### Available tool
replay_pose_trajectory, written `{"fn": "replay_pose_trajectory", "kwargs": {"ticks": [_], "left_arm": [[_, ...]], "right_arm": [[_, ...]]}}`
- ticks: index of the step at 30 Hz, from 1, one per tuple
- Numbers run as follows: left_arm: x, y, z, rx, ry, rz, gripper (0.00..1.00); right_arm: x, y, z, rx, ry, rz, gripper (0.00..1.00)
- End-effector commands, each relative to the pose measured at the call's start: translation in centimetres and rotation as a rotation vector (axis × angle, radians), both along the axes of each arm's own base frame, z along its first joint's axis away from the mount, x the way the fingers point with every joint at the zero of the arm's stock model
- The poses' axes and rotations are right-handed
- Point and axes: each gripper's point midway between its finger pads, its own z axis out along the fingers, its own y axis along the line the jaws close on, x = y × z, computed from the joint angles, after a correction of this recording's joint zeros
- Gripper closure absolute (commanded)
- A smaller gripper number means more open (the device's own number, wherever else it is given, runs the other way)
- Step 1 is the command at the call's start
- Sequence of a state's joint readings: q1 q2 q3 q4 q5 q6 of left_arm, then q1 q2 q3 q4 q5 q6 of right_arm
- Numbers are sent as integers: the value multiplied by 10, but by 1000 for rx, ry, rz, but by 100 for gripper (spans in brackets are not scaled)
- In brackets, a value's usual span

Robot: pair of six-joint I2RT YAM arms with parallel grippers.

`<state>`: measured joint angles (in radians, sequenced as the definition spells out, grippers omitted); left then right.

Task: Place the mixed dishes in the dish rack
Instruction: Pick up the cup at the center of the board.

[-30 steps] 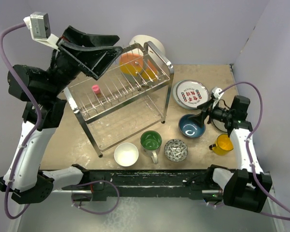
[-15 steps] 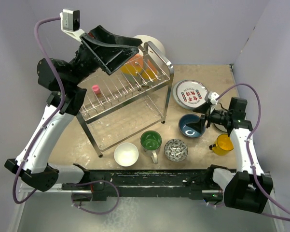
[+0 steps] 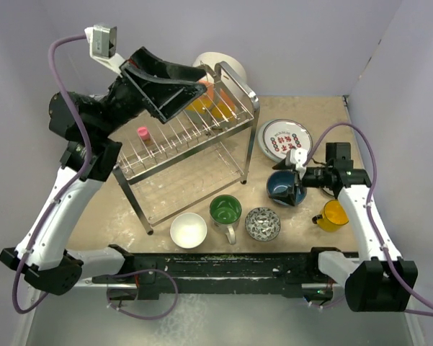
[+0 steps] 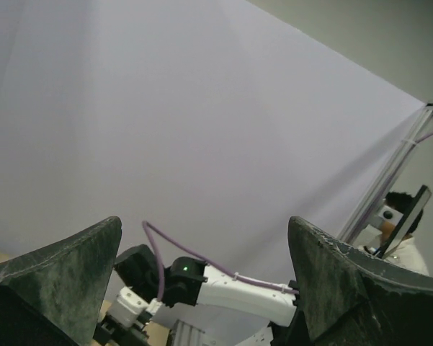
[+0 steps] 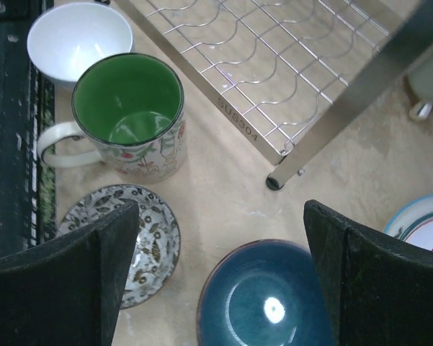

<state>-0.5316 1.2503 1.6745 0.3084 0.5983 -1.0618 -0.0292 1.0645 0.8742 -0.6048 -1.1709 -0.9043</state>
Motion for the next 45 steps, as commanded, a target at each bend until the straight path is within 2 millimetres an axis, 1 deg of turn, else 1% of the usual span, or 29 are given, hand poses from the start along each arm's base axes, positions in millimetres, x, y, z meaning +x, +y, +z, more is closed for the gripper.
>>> {"fn": "replay_pose_trajectory", "kwargs": {"ticks": [1, 2, 5, 8, 12, 14, 15, 16, 19, 20, 24, 25, 27, 29, 34, 35, 36, 40, 45], "left_arm": [[12, -2, -43, 185, -30, 122, 1], [15, -6, -57, 237, -33, 117, 1], [21, -15, -87, 321, -1, 80, 1], [22, -17, -100, 348, 2, 72, 1], [33, -9, -116, 399, 23, 169, 1], [38, -5, -128, 428, 36, 210, 1], [40, -3, -132, 440, 36, 231, 1], [42, -1, -135, 448, 42, 246, 1], [44, -1, -139, 460, 60, 249, 0], [43, -1, -139, 458, 63, 248, 0], [45, 1, -135, 451, 64, 260, 0], [45, 1, -135, 451, 66, 268, 0], [48, 2, -136, 457, 69, 282, 0], [51, 5, -138, 473, 77, 305, 0], [57, 14, -147, 524, 93, 368, 1], [57, 15, -147, 526, 90, 374, 1], [57, 15, -148, 529, 91, 377, 1], [56, 15, -148, 527, 92, 371, 1], [51, 17, -145, 513, 87, 367, 1]], "right_arm": [[-29, 6, -3, -95, -259, 253, 0], [-36, 5, -8, -123, -281, 297, 0], [-40, 8, -10, -172, -325, 370, 0], [-41, 17, -12, -236, -380, 434, 0], [-39, 31, -13, -313, -464, 511, 0], [-40, 34, -22, -348, -466, 559, 1], [-36, 38, -15, -362, -501, 572, 2], [-35, 42, -16, -372, -519, 594, 3], [-35, 57, -16, -362, -527, 629, 9], [-38, 65, -16, -355, -526, 647, 10], [-39, 92, -19, -365, -500, 646, 18], [-39, 102, -19, -374, -462, 616, 20], [-37, 120, -12, -357, -437, 564, 22], [-34, 132, -4, -323, -417, 517, 24], [-20, 143, 3, -271, -345, 351, 25], [-21, 142, -7, -274, -311, 329, 25], [-20, 143, -12, -276, -294, 309, 25], [-13, 152, -23, -287, -262, 250, 25], [-3, 159, -40, -354, -236, 201, 28]]}}
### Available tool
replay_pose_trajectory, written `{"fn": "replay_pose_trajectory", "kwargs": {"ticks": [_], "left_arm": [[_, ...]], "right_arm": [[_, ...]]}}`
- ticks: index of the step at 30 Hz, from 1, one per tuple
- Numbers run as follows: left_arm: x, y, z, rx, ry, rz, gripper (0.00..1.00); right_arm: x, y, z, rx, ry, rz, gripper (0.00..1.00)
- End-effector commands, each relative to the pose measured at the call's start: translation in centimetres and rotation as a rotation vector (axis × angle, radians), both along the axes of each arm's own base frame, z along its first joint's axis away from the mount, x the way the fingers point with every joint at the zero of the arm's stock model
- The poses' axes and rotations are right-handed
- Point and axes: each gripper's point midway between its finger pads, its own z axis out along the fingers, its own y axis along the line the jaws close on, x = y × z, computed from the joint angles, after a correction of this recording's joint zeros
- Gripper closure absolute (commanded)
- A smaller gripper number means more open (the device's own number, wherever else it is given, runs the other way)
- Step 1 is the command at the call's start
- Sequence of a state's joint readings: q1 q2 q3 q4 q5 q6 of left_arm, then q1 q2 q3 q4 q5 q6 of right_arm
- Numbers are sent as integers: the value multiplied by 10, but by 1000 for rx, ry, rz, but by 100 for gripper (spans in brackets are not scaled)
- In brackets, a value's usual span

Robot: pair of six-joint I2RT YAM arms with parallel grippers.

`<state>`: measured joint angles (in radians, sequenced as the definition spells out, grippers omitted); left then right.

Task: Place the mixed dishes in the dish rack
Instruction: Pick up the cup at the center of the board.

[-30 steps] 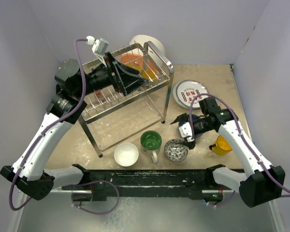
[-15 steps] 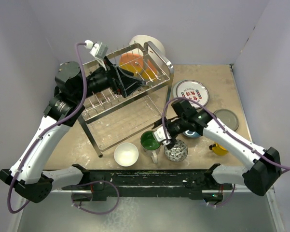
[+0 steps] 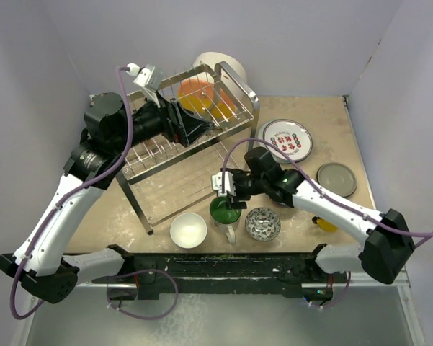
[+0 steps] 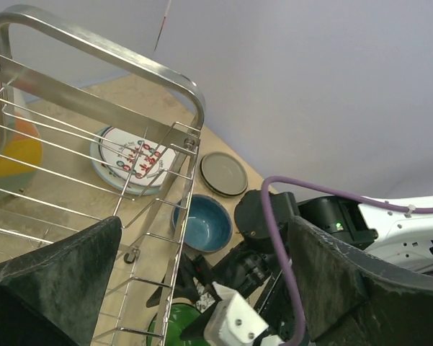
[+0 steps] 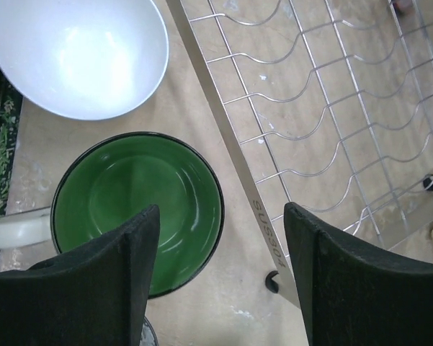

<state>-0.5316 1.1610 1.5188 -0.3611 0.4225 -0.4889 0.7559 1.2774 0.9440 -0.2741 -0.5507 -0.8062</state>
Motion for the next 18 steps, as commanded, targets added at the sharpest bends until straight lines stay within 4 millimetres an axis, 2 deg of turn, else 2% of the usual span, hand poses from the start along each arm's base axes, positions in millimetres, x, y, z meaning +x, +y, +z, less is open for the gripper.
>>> {"fn": "replay_pose_trajectory", "kwargs": {"ticks": [1, 9, 11, 18], "left_arm": [[-15, 9, 33, -47, -98, 4, 1], [-20, 10, 33, -57, -99, -6, 1], [-20, 10, 32, -55, -98, -5, 1], [-20, 10, 32, -48, -100, -7, 1]], "right_arm": [[20, 11, -2, -12, -7, -118, 29], [25, 14, -36, -145, -18, -124, 35], [29, 20, -34, -155, -28, -121, 39], [31, 23, -41, -201, -22, -130, 64]]}}
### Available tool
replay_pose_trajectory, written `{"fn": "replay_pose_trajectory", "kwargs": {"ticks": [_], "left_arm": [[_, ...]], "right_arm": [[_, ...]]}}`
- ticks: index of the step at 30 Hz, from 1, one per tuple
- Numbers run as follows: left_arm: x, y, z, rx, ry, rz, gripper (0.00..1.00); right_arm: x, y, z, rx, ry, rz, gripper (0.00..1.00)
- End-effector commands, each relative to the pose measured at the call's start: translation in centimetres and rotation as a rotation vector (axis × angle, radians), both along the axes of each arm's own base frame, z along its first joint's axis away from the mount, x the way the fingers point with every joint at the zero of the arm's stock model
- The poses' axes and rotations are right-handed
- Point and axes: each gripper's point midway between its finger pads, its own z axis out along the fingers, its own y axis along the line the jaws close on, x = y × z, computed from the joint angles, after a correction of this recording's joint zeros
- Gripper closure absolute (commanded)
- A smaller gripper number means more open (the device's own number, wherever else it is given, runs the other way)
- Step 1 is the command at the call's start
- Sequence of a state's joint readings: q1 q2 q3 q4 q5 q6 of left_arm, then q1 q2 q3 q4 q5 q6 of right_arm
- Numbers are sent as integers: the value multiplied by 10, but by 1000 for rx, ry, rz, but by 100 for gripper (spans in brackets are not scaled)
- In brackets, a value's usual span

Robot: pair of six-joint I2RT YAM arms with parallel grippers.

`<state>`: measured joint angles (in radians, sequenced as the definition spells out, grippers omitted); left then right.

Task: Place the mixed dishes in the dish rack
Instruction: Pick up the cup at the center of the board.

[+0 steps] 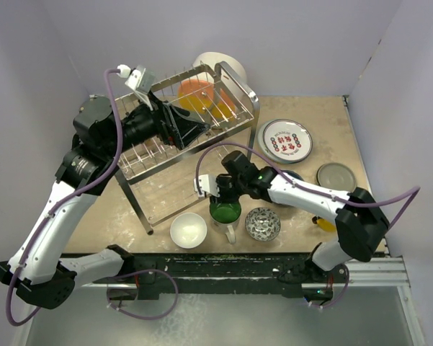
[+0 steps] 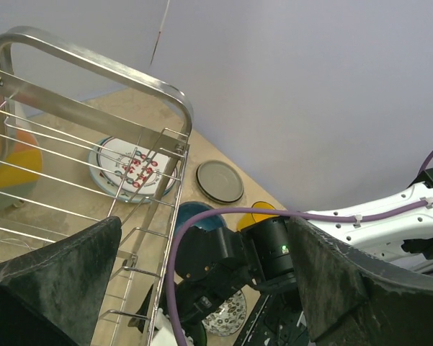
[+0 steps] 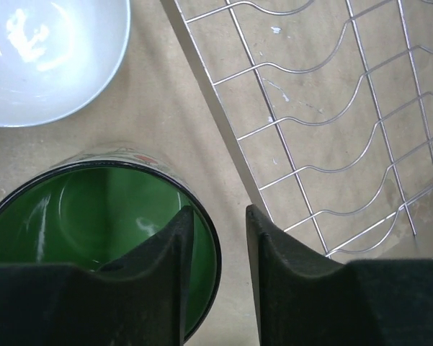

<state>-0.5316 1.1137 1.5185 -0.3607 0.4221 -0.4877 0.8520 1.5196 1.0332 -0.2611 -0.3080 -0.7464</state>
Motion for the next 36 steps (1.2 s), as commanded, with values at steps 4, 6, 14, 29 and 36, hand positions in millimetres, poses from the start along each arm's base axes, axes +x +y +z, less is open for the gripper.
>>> {"fn": "replay_pose_trajectory", "kwargs": {"ticks": [4, 6, 14, 29, 36], "left_arm": [[-5, 1, 15, -24, -54, -10, 1], [-5, 0, 15, -25, -53, -13, 1], [-5, -2, 14, -28, -46, -25, 1], [-10, -7, 22, -64, -43, -66, 1], [-17, -16, 32, -127, -24, -131, 0]], "right_arm": [[6, 3, 14, 7, -45, -10, 65], [7, 2, 12, -1, -48, -15, 61], [10, -1, 1, -46, -36, -26, 62], [1, -4, 52, 98, -70, 5, 100], [-2, -23, 101, 274, -40, 28, 100]]}}
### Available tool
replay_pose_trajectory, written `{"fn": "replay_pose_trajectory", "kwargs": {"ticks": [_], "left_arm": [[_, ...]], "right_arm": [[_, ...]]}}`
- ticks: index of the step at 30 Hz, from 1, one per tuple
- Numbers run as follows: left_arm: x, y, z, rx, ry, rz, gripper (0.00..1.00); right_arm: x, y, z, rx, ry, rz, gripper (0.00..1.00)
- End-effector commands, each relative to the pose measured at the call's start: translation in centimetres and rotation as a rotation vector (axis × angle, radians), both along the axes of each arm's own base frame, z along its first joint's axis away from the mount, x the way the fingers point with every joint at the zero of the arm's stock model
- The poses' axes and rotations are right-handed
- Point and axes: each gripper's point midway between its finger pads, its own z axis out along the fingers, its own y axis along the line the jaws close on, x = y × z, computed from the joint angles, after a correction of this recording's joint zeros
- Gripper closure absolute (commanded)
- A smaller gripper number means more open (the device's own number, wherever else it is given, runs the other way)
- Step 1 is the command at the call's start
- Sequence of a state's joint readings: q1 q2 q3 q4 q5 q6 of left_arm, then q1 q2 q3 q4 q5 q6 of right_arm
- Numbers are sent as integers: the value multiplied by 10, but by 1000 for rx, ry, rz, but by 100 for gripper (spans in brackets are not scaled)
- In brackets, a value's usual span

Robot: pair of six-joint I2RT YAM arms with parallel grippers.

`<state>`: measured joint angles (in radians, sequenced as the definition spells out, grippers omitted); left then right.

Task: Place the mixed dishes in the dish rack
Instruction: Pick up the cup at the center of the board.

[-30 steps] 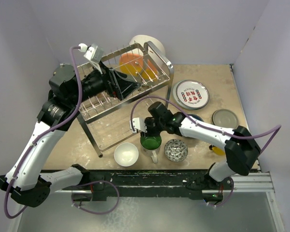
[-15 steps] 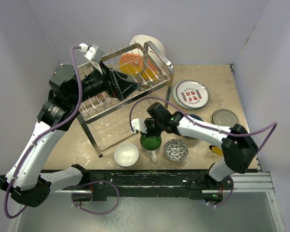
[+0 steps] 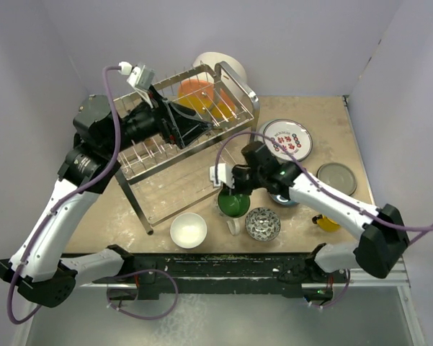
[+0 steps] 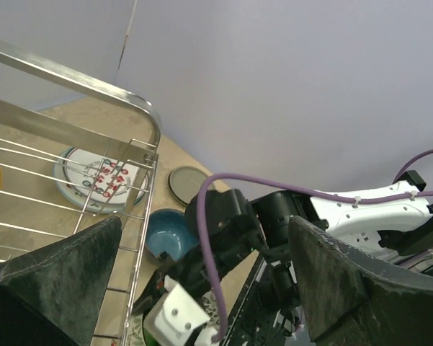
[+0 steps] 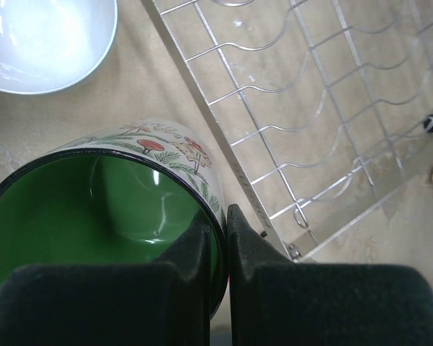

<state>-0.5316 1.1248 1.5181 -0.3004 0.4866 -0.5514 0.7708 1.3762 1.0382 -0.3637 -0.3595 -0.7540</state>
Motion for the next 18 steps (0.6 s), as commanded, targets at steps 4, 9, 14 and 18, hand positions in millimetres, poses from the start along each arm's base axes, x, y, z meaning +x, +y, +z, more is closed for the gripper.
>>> {"fn": "replay_pose_trajectory", "kwargs": {"ticks": [4, 9, 14, 18], "left_arm": [[-14, -13, 25, -97, -28, -120, 1], [-22, -25, 31, -119, -30, -180, 1], [-38, -49, 33, -126, -39, -249, 1], [-57, -78, 33, -115, -54, -310, 1]], "right_arm": [[-17, -7, 89, 329, -5, 132, 100], [-22, -29, 119, 435, 37, 139, 100], [-19, -51, 134, 497, 61, 121, 100], [-13, -74, 148, 553, 66, 75, 100]]}}
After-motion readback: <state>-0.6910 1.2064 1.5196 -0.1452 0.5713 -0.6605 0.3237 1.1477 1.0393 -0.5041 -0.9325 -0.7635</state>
